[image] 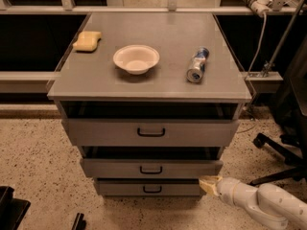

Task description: Place redbull can into middle drawer

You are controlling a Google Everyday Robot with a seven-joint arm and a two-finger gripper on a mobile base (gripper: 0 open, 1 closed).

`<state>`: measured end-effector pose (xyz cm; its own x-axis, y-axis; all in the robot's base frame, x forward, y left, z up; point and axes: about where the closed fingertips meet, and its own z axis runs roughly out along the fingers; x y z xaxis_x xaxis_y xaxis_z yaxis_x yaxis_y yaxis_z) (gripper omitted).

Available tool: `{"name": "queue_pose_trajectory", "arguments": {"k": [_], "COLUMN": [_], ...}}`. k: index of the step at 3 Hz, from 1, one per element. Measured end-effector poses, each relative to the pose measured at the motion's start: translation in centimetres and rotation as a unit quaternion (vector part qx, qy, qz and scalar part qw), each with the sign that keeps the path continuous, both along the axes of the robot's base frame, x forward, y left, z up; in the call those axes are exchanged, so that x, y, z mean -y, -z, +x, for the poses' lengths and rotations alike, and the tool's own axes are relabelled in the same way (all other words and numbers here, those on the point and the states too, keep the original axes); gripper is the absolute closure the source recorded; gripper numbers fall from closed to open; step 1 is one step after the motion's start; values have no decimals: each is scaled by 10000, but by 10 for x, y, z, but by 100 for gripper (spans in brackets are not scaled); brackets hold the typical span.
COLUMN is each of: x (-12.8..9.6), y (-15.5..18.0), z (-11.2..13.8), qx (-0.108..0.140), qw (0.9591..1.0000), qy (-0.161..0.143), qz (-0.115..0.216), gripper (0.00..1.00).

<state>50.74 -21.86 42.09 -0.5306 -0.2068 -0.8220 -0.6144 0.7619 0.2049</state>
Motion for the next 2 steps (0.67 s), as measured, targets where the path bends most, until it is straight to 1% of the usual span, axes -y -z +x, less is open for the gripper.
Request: {"name": "queue_pose_trajectory", "arguments": {"k": [1,2], "x": [-10,-10], "y": [-5,-5], "z": [-8,-8], "qx": [-32,-32], "qw": [9995,9995], "qy": [-240,-240], "qz": [190,190], "gripper": [58,35]}}
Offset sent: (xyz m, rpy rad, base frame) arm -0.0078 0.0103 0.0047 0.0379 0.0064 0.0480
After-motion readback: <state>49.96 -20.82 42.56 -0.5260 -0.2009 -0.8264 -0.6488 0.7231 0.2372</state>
